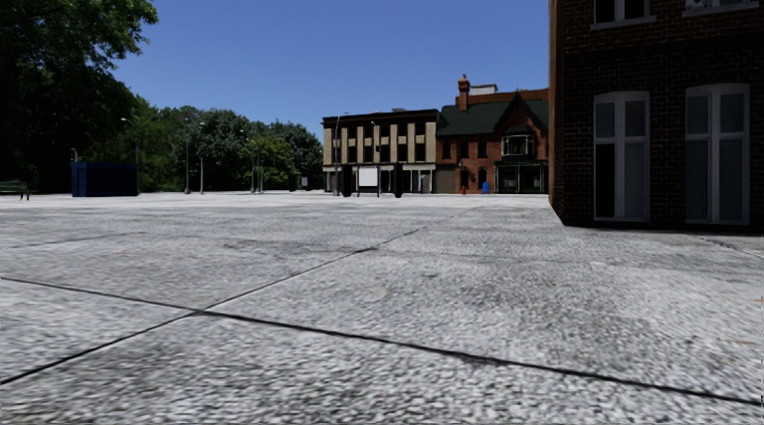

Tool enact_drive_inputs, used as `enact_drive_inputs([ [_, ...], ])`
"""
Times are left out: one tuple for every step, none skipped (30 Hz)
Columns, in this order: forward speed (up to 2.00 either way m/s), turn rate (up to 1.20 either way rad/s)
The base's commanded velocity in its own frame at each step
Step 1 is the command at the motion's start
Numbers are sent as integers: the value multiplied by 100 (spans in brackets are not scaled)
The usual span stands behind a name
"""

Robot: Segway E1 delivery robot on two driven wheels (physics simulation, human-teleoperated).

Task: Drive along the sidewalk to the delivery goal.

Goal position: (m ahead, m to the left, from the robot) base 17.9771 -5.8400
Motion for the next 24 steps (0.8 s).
enact_drive_inputs([
  [200,-11],
  [200,-27],
  [200,-27],
  [200,-35],
  [200,-37],
  [200,-37],
  [200,-37],
  [200,-37],
  [200,-37],
  [200,-37],
  [200,-37],
  [200,-37],
  [200,-37],
  [200,-37],
  [200,-37],
  [200,-37],
  [200,-37],
  [200,-37],
  [200,-37],
  [200,-37],
  [200,-37],
  [200,-37],
  [200,-37],
  [200,-37],
])
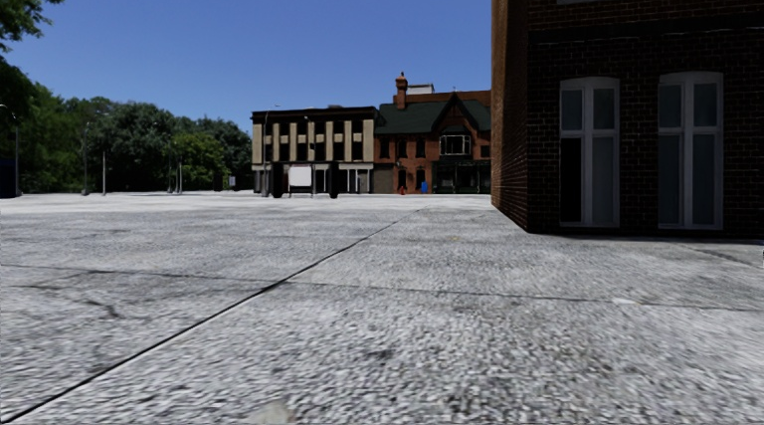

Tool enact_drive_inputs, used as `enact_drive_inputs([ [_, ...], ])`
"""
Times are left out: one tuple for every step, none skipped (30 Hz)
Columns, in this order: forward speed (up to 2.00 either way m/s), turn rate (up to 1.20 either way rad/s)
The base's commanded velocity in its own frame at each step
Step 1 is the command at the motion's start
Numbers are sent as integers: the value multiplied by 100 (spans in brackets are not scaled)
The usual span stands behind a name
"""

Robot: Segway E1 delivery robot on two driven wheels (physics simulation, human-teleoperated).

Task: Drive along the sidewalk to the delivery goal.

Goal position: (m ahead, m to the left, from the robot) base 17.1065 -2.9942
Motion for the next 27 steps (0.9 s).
enact_drive_inputs([
  [200,-37],
  [200,-37],
  [200,-37],
  [200,-37],
  [200,-37],
  [200,-37],
  [200,-36],
  [200,-28],
  [200,-9],
  [200,-9],
  [200,0],
  [200,0],
  [200,0],
  [200,0],
  [200,0],
  [200,0],
  [200,0],
  [200,0],
  [200,0],
  [200,0],
  [200,0],
  [200,0],
  [200,0],
  [200,0],
  [200,-16],
  [200,-31],
  [200,-36],
])
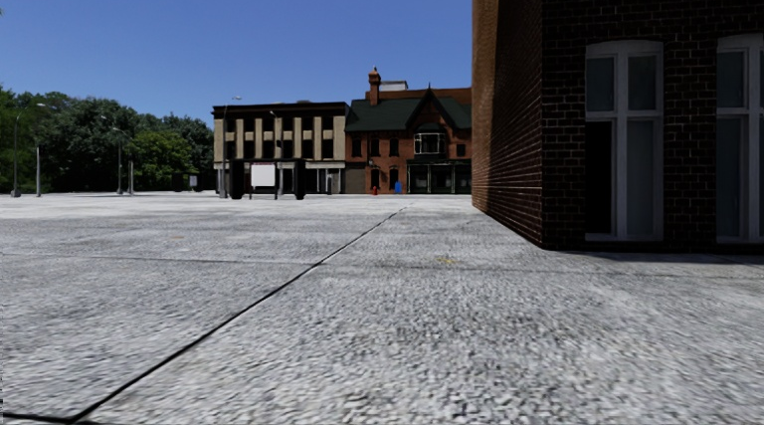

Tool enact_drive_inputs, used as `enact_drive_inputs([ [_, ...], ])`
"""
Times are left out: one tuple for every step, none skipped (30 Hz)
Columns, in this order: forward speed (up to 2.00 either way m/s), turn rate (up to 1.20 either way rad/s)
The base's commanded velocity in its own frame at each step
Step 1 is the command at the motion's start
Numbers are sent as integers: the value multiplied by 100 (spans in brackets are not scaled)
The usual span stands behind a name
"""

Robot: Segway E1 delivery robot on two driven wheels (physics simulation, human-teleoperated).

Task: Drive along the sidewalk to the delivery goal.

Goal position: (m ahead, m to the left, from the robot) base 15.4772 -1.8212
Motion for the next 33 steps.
enact_drive_inputs([
  [200,-36],
  [200,-38],
  [200,-38],
  [200,-38],
  [200,-38],
  [200,-38],
  [200,-38],
  [200,-38],
  [200,-38],
  [200,-38],
  [200,-38],
  [200,-38],
  [200,-38],
  [200,-38],
  [200,-38],
  [200,-38],
  [200,-32],
  [200,0],
  [200,0],
  [200,0],
  [200,0],
  [200,0],
  [200,0],
  [200,0],
  [200,0],
  [200,0],
  [200,0],
  [200,0],
  [200,0],
  [200,0],
  [200,0],
  [200,0],
  [200,0],
])
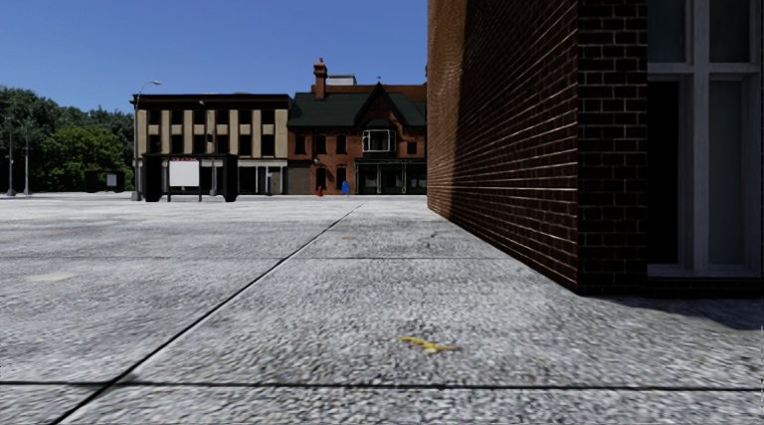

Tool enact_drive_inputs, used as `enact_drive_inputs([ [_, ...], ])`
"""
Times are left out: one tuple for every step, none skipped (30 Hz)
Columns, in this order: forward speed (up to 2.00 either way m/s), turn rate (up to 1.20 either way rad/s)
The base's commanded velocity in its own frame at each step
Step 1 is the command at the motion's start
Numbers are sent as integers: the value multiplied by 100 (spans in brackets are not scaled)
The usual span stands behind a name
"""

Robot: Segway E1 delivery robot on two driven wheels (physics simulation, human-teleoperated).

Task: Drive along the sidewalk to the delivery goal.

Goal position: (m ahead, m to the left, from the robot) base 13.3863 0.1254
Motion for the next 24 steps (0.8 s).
enact_drive_inputs([
  [200,0],
  [200,0],
  [200,0],
  [200,0],
  [200,0],
  [200,0],
  [200,0],
  [200,0],
  [200,0],
  [200,0],
  [200,0],
  [200,0],
  [200,0],
  [200,0],
  [200,0],
  [200,0],
  [200,0],
  [200,0],
  [200,0],
  [200,0],
  [200,0],
  [200,0],
  [200,0],
  [200,0],
])
